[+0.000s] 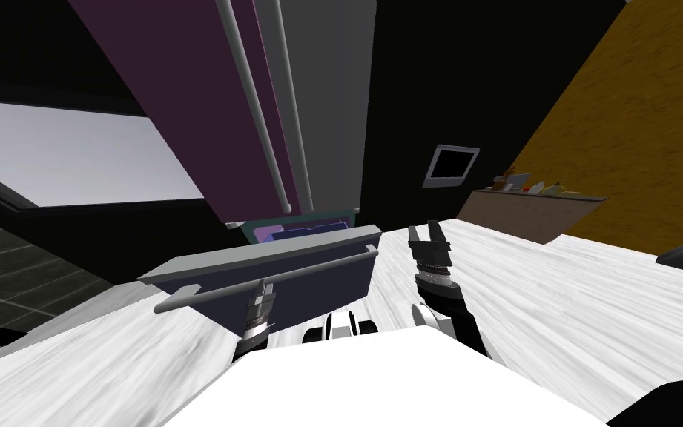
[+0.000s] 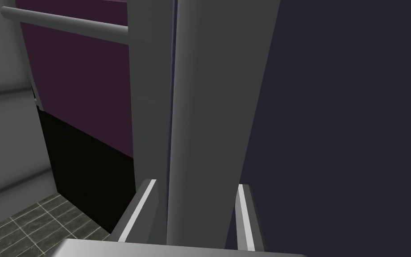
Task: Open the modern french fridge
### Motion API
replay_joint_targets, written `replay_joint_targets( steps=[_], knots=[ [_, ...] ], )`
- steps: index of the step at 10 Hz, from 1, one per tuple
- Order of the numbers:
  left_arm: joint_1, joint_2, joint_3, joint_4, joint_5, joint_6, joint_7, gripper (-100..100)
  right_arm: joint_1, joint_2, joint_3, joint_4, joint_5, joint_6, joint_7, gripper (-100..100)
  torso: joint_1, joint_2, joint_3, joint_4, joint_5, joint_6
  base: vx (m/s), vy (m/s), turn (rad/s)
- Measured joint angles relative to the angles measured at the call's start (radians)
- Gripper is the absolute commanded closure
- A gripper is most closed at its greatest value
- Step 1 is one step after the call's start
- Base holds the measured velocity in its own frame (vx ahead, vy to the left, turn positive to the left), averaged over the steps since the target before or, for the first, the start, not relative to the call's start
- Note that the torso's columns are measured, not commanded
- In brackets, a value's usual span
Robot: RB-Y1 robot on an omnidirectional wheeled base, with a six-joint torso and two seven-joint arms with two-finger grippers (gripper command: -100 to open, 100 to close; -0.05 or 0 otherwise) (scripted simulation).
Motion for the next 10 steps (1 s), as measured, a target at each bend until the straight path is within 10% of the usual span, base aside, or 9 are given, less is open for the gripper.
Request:
replay_joint_targets(
  steps=[10],
  knots=[
    [-0.075,0.083,0.039,-0.147,0.031,0.258,0.033,-100,0.000,0.000,0.000,0.000,0.000,0.000,0.000,0,-0.009,0.010,0.004,0.011,-0.011,-0.001,-0.044,-0.037,0.013]
  ],
)
